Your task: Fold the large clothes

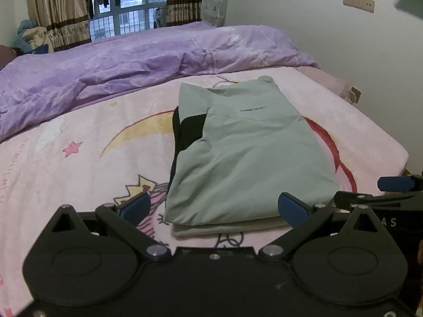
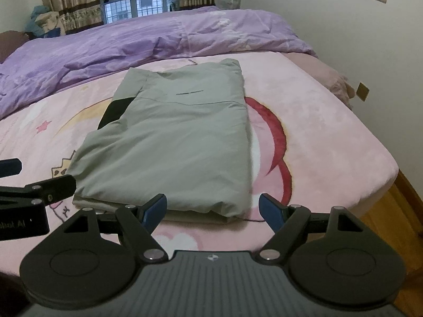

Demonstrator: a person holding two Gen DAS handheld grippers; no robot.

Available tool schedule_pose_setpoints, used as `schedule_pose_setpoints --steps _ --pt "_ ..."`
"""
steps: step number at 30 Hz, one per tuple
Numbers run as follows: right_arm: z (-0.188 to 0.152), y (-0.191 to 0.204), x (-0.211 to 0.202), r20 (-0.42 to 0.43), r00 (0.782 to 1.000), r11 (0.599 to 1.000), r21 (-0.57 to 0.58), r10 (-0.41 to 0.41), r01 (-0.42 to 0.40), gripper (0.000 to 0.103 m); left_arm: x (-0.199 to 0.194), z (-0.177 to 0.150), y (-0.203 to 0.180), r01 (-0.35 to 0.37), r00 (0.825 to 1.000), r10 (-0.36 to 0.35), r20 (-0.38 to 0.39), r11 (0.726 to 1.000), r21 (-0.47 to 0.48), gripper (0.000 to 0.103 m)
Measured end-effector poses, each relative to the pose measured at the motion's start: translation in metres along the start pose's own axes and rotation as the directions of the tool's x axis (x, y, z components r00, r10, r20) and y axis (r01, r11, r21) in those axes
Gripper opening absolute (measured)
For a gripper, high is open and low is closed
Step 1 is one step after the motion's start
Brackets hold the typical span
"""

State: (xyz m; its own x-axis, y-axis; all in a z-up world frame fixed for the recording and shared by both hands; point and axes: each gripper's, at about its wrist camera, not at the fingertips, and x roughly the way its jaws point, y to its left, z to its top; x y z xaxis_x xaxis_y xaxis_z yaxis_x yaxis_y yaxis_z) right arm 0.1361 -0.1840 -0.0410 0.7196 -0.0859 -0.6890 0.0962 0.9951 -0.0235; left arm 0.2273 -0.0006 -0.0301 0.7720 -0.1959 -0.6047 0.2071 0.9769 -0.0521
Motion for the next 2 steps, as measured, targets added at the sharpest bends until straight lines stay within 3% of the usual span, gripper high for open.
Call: schedule_pose_setpoints --steps 2 --pt "-0.0008 0.0011 -0.0006 0.0 1.0 1.0 -0.005 0.003 -0.003 0.093 -0.0035 0.0001 -0.0021 -0.013 1.0 0.012 0.015 1.0 0.013 0.103"
